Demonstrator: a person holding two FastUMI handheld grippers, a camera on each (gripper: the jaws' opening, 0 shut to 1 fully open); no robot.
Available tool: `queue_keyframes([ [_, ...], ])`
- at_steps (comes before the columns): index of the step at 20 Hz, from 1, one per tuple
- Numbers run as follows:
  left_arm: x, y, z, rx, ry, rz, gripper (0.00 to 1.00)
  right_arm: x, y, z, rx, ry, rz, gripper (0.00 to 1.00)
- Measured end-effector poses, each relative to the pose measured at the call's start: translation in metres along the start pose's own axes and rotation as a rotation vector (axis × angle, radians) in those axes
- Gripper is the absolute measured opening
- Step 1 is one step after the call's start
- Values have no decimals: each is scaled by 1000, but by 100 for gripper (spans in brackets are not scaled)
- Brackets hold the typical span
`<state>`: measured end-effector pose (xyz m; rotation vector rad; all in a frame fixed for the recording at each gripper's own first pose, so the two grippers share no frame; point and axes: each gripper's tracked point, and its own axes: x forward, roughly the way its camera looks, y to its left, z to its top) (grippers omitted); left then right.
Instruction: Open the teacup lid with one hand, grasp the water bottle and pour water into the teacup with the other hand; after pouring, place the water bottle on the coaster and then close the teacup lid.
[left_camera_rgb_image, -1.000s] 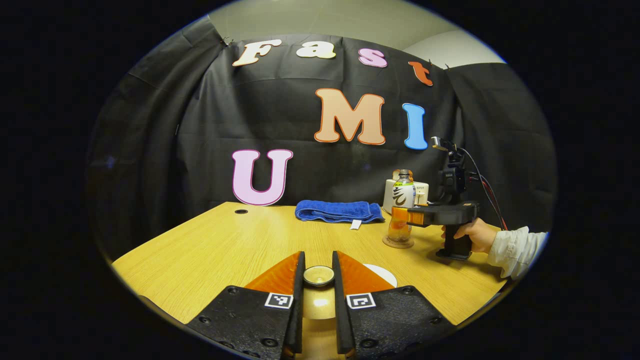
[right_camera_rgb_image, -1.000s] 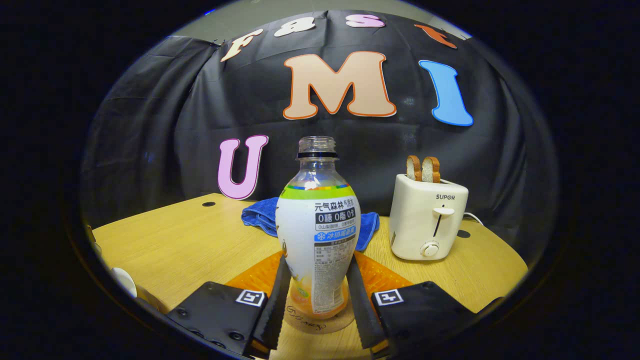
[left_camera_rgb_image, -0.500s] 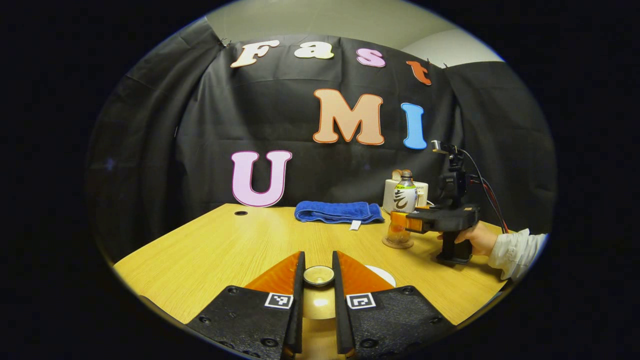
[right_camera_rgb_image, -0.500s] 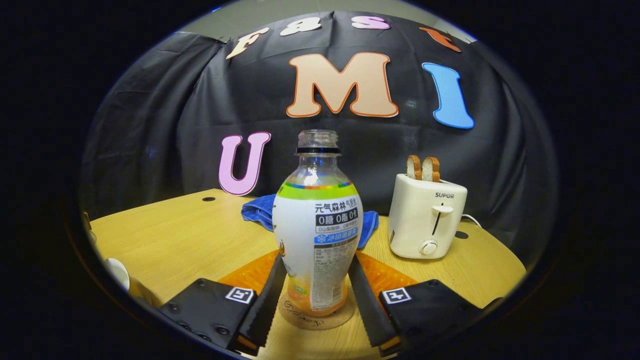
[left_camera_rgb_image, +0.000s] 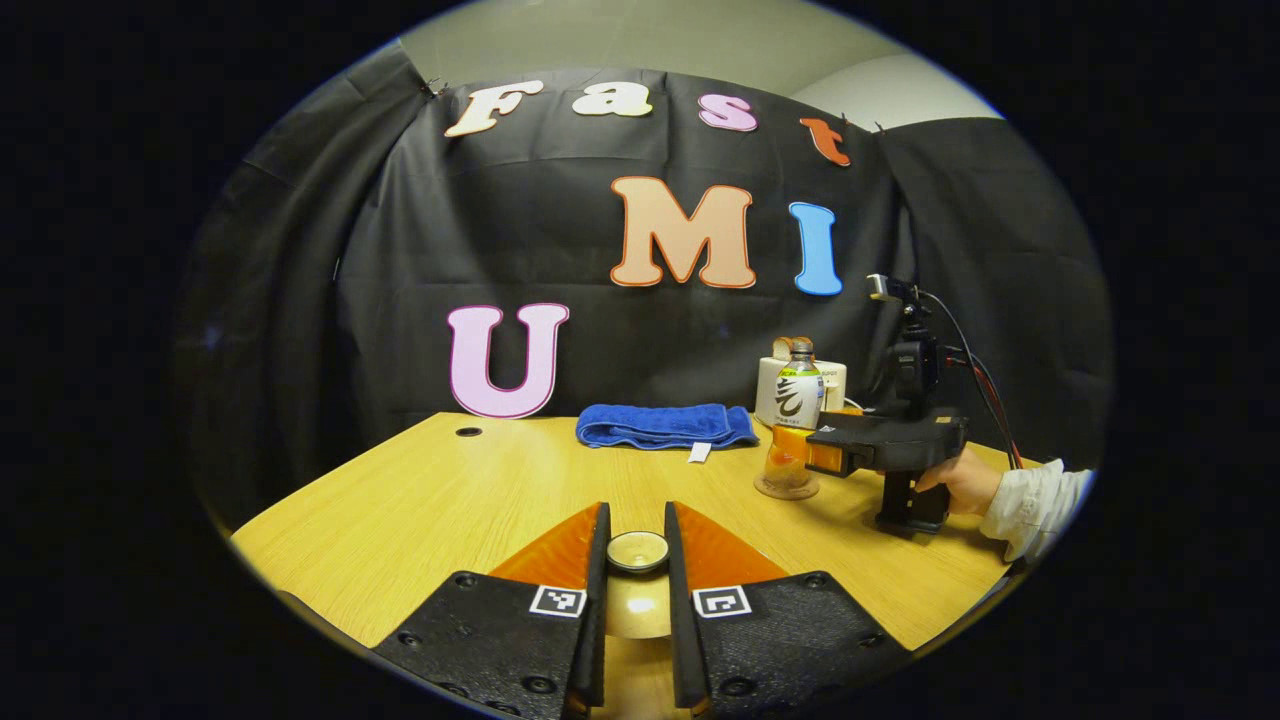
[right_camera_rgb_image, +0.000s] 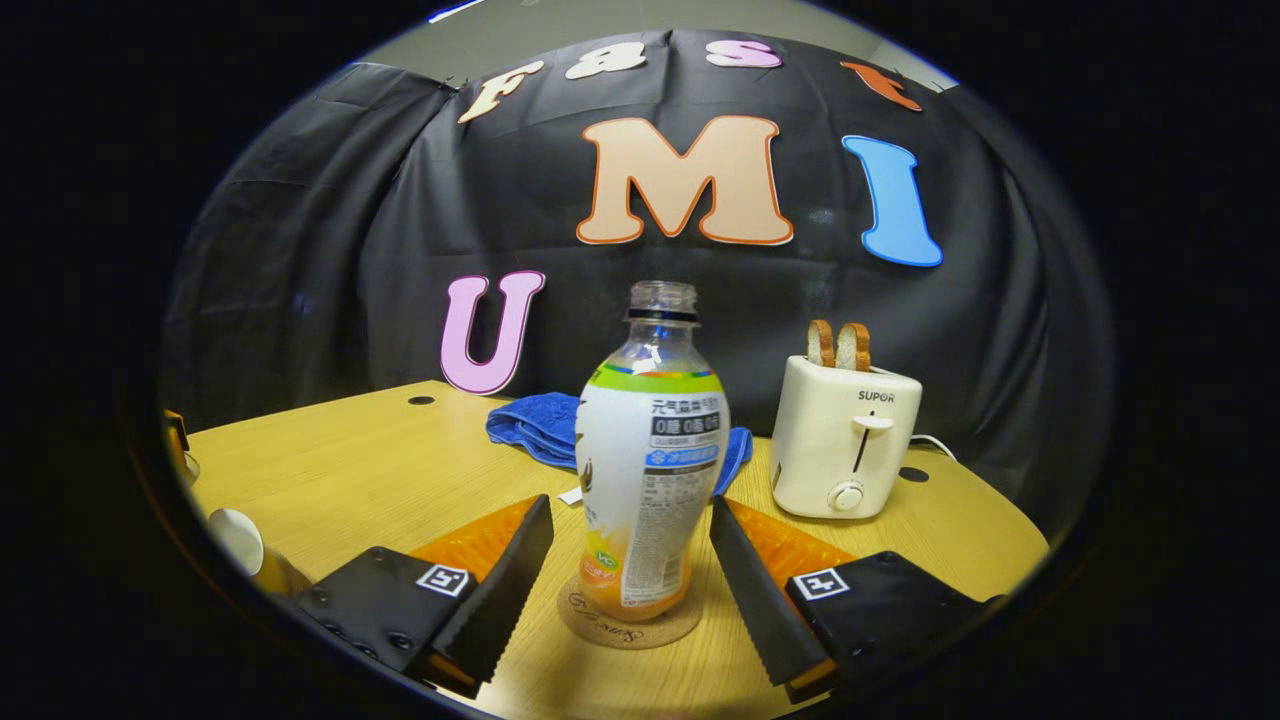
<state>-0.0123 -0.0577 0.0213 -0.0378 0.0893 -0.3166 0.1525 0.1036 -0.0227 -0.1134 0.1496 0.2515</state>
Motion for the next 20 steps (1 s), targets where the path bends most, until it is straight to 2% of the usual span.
queue_keyframes([
  [5,12,-10,0,2,10,-32,24,-39,-10,9,-25,-58,-10,100],
  [6,15,-13,-2,-4,12,-38,24,-48,-10,10,-22,-65,-8,94],
  [7,17,-16,-4,-8,16,-45,24,-55,-12,12,-16,-70,-9,100],
  [12,30,-29,-16,5,41,-63,24,-87,-15,27,11,-119,-5,100],
  [17,37,-38,-25,31,58,-62,24,-107,-19,35,16,-156,-3,99],
  [18,38,-40,-28,38,64,-60,24,-108,-20,35,19,-157,-5,94],
  [20,39,-42,-31,48,69,-56,24,-111,-22,34,32,-155,-3,94],
])
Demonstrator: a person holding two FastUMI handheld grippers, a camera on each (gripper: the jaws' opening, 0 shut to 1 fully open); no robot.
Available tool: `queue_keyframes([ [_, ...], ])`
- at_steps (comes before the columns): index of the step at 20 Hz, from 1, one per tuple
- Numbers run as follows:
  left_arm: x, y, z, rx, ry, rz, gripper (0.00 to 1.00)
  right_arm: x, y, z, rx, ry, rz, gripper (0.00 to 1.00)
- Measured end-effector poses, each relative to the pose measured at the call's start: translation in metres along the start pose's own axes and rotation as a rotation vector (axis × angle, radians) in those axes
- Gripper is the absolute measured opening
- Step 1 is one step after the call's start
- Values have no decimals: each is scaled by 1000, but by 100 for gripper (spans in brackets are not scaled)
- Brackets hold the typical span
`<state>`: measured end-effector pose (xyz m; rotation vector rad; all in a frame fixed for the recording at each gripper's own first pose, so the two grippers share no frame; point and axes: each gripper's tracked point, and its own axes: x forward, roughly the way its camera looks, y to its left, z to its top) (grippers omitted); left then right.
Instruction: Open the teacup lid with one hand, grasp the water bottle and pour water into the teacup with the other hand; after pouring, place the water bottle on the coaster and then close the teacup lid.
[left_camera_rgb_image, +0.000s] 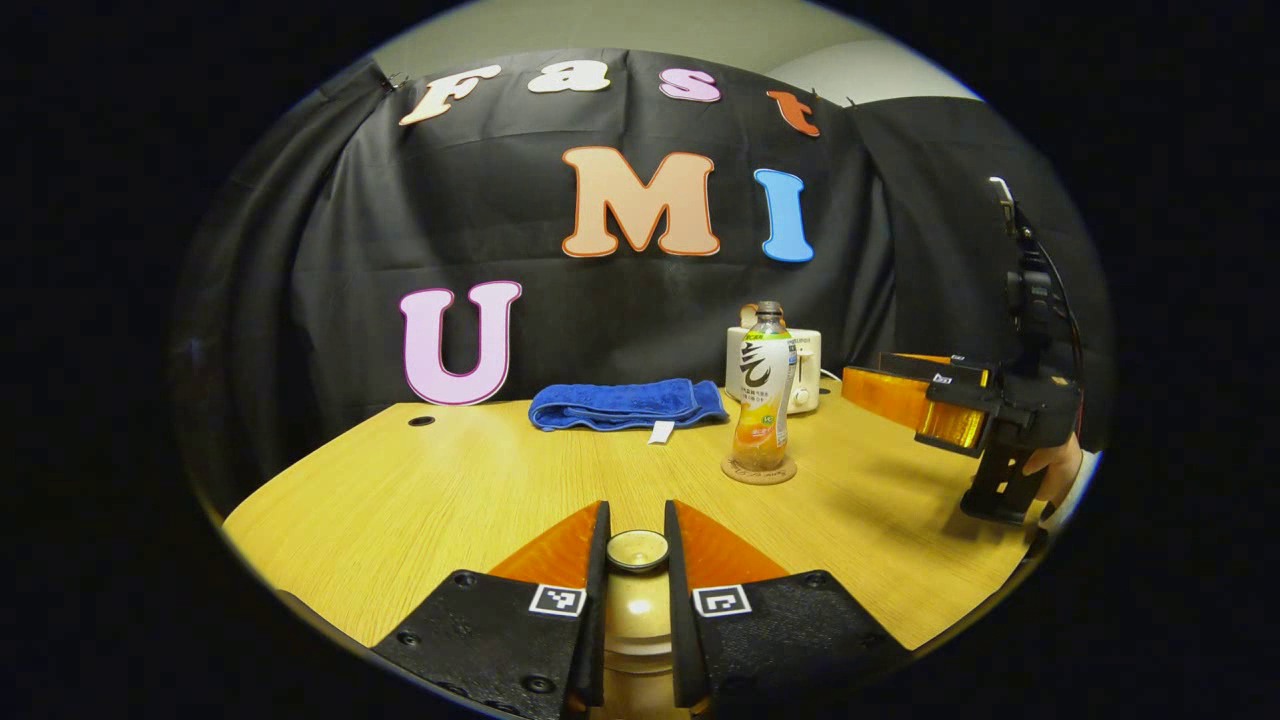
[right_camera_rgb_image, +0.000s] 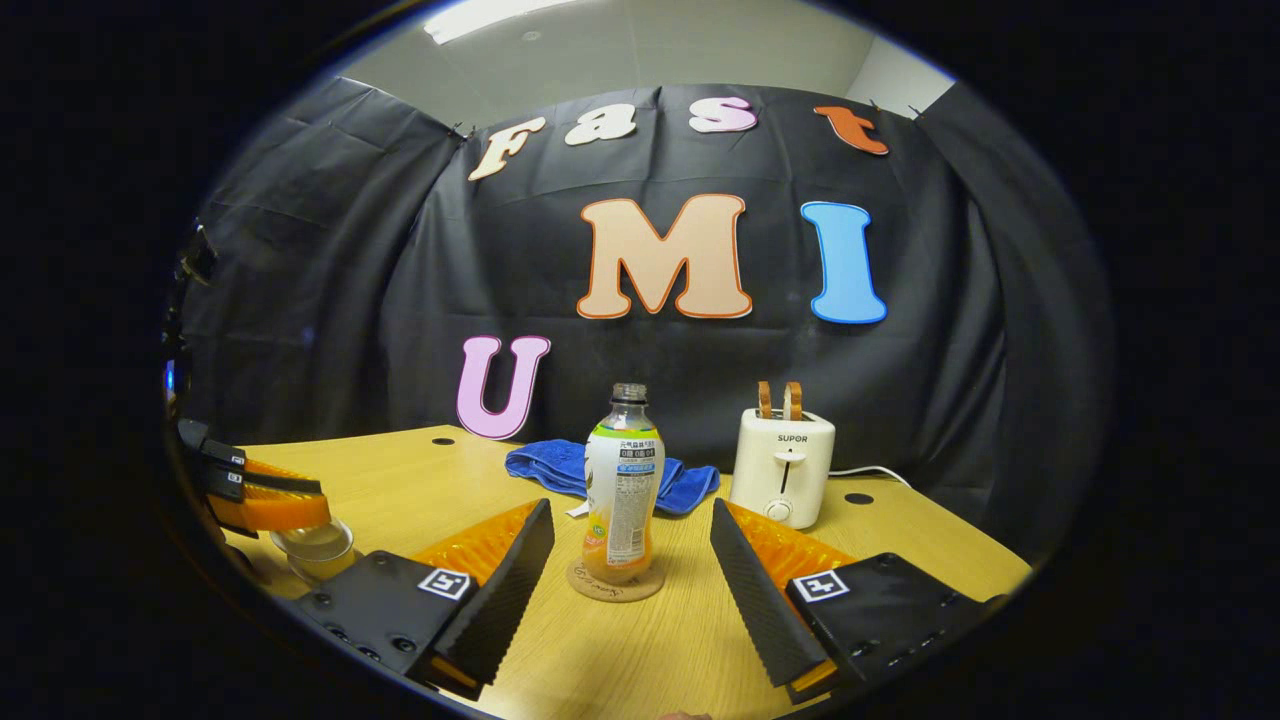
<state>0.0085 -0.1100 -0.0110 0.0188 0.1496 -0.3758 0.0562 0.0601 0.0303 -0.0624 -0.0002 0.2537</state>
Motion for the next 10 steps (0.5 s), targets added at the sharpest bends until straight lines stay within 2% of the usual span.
queue_keyframes([
  [5,4,-2,-7,11,15,8,24,-5,-7,-3,17,5,-6,94],
  [10,7,-1,-11,20,20,18,30,-10,-7,-5,24,9,-2,94],
])
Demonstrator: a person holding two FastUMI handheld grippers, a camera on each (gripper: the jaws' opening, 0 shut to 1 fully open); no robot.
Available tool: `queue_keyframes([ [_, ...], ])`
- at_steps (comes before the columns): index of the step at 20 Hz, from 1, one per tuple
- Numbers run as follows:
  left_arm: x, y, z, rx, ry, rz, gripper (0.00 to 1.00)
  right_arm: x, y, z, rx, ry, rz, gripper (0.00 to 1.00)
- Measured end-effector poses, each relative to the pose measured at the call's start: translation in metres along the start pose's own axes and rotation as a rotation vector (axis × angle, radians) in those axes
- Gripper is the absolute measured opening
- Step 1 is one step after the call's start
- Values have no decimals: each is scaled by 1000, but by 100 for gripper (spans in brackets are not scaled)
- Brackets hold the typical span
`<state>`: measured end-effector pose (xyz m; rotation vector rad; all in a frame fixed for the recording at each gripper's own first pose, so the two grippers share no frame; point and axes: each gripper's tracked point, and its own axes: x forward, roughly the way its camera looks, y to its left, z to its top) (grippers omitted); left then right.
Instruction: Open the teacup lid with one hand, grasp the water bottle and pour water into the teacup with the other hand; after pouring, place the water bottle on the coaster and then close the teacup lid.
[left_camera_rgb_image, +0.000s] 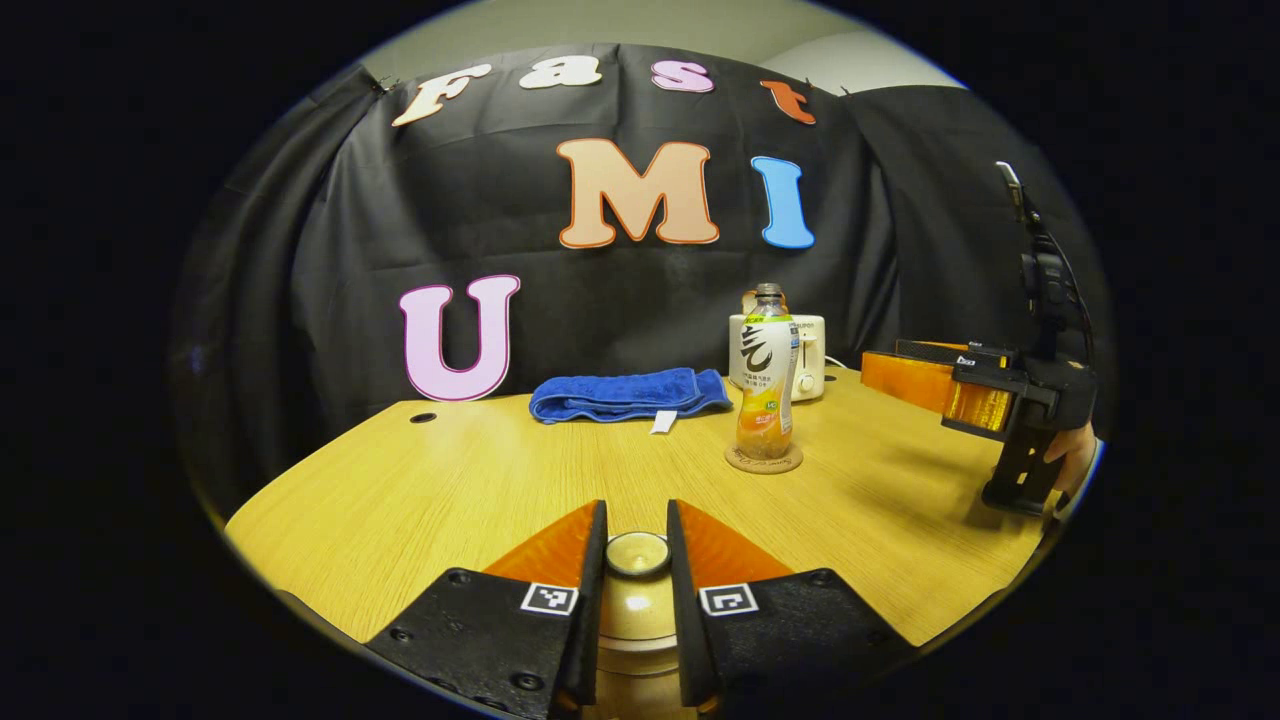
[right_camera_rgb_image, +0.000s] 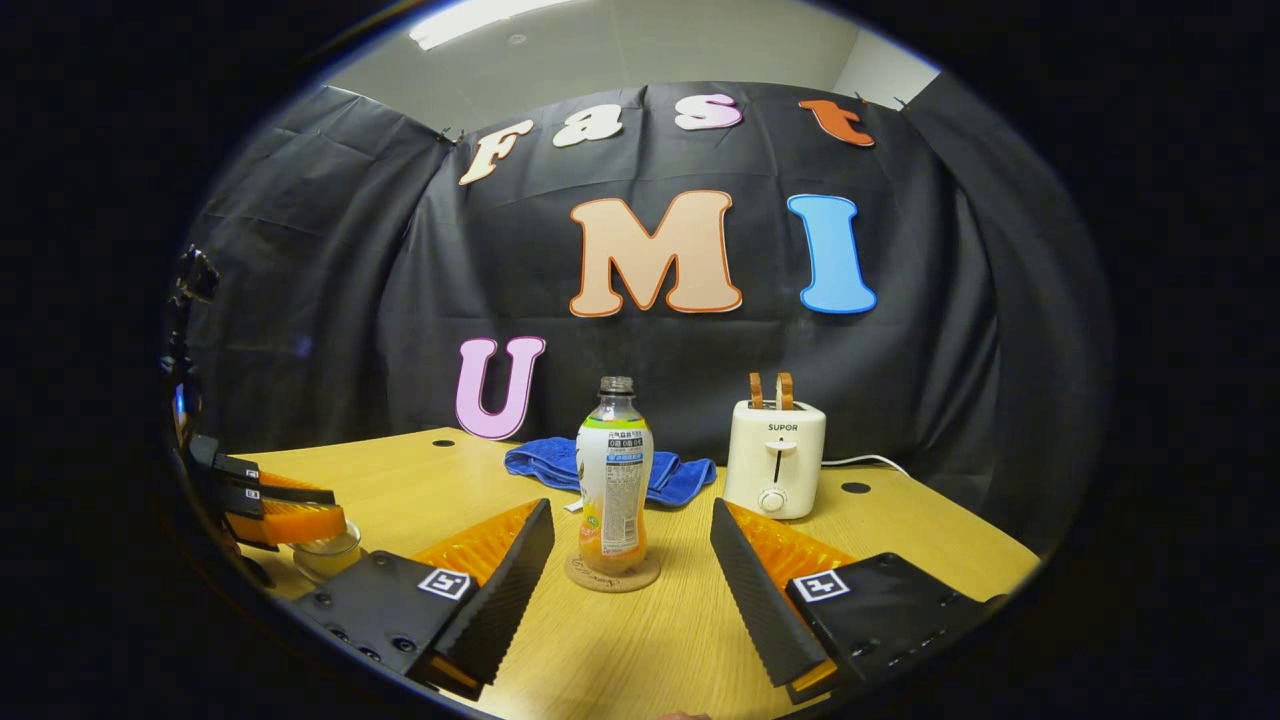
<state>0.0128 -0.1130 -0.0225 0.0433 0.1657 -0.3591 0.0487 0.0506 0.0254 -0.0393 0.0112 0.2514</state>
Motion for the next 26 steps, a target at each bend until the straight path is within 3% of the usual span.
queue_keyframes([
  [2,-1,-1,2,-3,-6,0,33,-4,3,1,10,-1,6,94],
  [3,-2,0,3,-5,-13,4,36,-6,5,2,18,-2,9,99],
  [6,-8,4,10,-5,-43,42,86,-18,9,3,44,-9,4,99],
  [8,-14,6,18,-6,-78,70,95,-27,10,-1,56,-11,-7,94],
  [10,-20,8,24,-7,-111,103,97,-34,10,-9,57,4,-33,100],
  [11,-24,8,28,-8,-131,115,97,-37,10,-12,59,8,-45,95],
  [14,-31,3,32,-16,-157,124,96,-52,7,-18,50,15,-95,99],
  [17,-35,-4,29,-30,-158,114,96,-64,8,-20,19,9,-133,95],
  [18,-36,-5,28,-31,-156,112,96,-68,10,-21,15,7,-137,99],
  [19,-36,-6,26,-31,-152,114,97,-71,14,-23,15,8,-134,95],
  [20,-36,-6,24,-32,-148,113,97,-74,19,-25,17,9,-127,99],
  [26,-36,-9,16,-47,-145,112,100,-81,25,-37,11,20,-124,100],
])
